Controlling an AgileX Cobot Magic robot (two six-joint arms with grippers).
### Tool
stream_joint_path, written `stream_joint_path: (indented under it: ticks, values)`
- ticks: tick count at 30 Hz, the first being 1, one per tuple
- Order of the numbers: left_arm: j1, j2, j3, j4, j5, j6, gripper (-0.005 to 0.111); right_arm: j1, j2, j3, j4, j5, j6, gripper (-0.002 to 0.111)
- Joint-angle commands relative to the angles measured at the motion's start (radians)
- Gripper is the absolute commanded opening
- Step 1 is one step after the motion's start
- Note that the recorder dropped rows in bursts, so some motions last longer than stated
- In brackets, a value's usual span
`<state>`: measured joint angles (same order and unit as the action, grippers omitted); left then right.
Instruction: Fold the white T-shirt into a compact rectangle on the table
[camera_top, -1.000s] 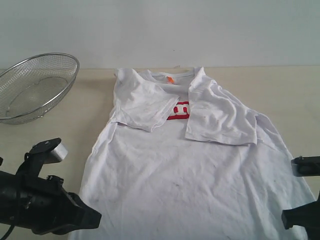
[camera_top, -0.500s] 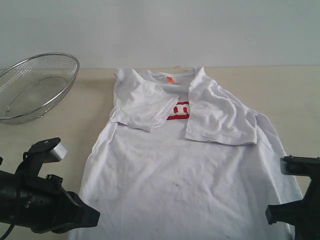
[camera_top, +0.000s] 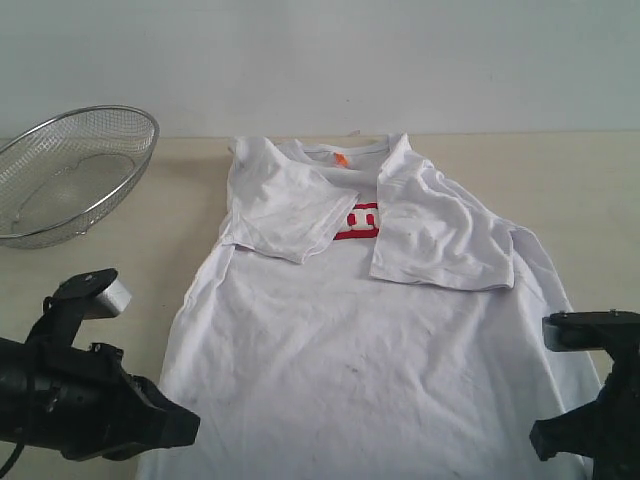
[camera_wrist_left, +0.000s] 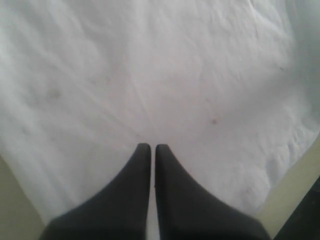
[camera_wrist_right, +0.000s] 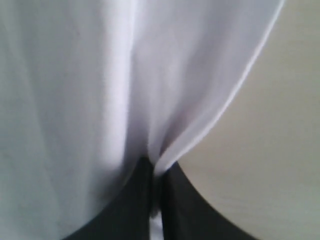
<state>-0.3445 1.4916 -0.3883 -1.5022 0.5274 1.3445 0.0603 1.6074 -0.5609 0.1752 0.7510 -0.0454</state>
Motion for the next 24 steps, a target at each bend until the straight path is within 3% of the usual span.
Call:
stream_joint_path:
  ticks: [1,9,16,24]
  values:
    - [-0.003,-0.069,0.004,0.023,-0.028,-0.019,0.004,0.0,-0.1,-0.041,0.058,-0.004,-0.083,0.0]
    - [-0.003,-0.192,0.004,0.282,-0.097,-0.334,0.004,0.0,-0.263,-0.091,0.183,-0.042,-0.228,0.0]
    - [-0.003,-0.295,0.005,0.594,0.01,-0.674,0.004,0.0,-0.284,-0.09,0.229,-0.168,-0.256,0.0]
    - [-0.003,-0.333,0.007,0.845,0.099,-0.956,0.004,0.0,-0.284,-0.09,0.241,-0.318,-0.231,0.0]
